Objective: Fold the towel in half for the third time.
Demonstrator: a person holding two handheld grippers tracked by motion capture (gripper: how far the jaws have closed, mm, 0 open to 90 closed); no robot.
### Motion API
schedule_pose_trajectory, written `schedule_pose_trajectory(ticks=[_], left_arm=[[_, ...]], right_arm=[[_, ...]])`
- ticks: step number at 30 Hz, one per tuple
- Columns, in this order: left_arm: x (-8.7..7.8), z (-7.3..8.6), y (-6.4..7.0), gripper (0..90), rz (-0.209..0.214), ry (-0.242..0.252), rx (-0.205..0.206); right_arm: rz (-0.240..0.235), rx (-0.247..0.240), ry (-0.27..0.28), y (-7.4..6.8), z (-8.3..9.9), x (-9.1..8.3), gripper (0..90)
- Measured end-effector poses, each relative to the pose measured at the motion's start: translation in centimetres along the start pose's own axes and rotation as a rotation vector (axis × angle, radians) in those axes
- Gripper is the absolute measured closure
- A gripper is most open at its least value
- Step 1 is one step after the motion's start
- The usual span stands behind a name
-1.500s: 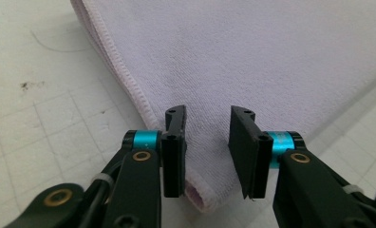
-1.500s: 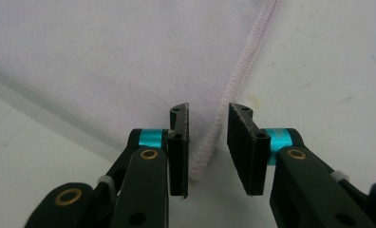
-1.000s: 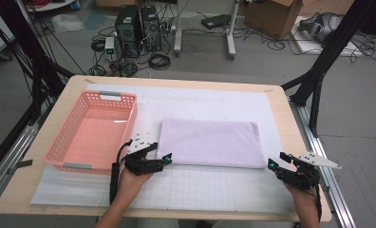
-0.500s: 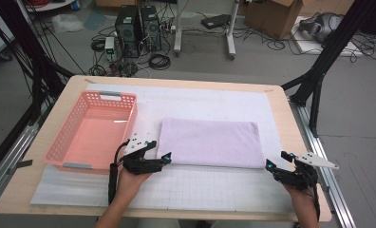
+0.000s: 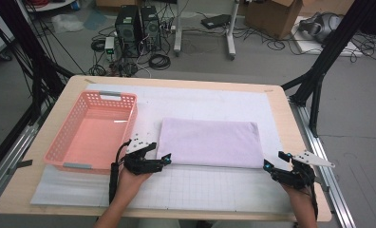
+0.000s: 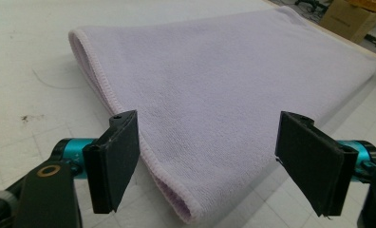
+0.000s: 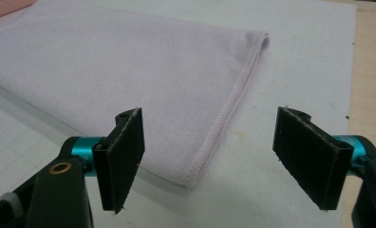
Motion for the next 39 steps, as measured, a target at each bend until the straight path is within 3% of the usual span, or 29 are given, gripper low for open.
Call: schedule_pose_trajectory(ticks=[7,14,20,25,28,31,39], left_arm=[[0.3,0.4,0.1,23.3,-0.013,-0.034,-0.005],[0.8,1.1,-0.6,26.4,-0.087,-0.086,0.028],[1.0,1.4,-1.0,28.1,-0.132,-0.115,0.015],[1.1,1.7,-1.4,28.8,-0.164,-0.147,0.0],[1.2,1.8,-1.4,30.8,-0.158,-0.162,-0.002],[1.2,2.1,-0.9,41.8,-0.124,-0.18,0.014],[1.2,2.2,-0.3,56.9,-0.112,-0.189,0.032]], right_arm=[[-0.038,0.031,-0.027,-0.4,0.2,1.2,18.9],[-0.08,-0.008,-0.031,-1.6,-1.0,2.7,18.3],[-0.103,-0.036,-0.055,-2.4,-1.8,4.5,18.3],[-0.121,-0.074,-0.056,-3.2,-3.7,6.2,18.3],[-0.142,-0.104,-0.065,-4.1,-5.0,7.5,18.3],[-0.162,-0.137,-0.091,-5.0,-6.1,9.0,18.3],[-0.214,-0.18,-0.181,-6.9,-8.5,14.0,19.0]])
Point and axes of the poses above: each handheld gripper's, and its own axes: x roughly forward along the jaws, z roughly out of its underside, y roughly to its right, the point moved 10 cm from there along x, roughly forward along the jaws, and after that the axes turned 9 degrees about -z, right-handed, at the moved point
